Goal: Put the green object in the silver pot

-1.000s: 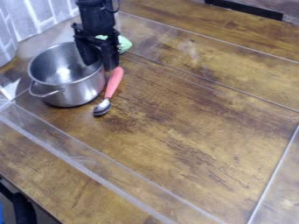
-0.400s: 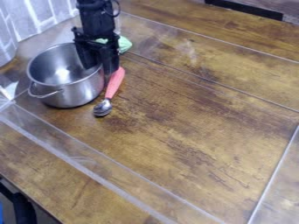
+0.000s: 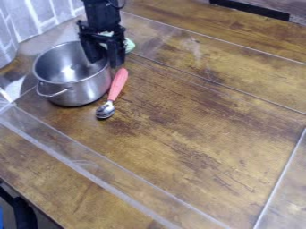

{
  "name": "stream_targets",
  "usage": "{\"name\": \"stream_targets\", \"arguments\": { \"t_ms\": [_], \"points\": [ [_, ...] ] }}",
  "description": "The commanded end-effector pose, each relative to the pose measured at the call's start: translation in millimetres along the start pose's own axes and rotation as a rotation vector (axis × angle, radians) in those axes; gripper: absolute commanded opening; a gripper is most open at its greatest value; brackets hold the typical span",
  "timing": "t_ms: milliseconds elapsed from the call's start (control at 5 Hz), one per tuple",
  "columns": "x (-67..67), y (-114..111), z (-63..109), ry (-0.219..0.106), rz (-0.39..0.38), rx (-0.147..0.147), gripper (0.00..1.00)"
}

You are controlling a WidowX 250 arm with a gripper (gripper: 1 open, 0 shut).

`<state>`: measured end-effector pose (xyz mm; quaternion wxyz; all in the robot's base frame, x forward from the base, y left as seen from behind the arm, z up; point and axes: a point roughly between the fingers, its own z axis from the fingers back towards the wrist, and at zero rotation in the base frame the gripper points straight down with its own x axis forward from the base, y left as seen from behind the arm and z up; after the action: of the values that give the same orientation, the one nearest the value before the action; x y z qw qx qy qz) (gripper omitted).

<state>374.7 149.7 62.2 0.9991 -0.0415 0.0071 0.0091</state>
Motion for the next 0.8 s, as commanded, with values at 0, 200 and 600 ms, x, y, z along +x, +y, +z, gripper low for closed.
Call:
{"name": "stream_targets", "arguments": {
  "t_ms": [0, 200, 600],
  "points": [
    [14.3, -6.8, 23.5, -0.067, -0.029, 0.027, 0.00],
    [18.0, -8.0, 22.8, -0.066, -0.030, 0.025, 0.00],
    [23.3, -9.8, 20.2, -0.064, -0.032, 0.026, 0.00]
  ]
}}
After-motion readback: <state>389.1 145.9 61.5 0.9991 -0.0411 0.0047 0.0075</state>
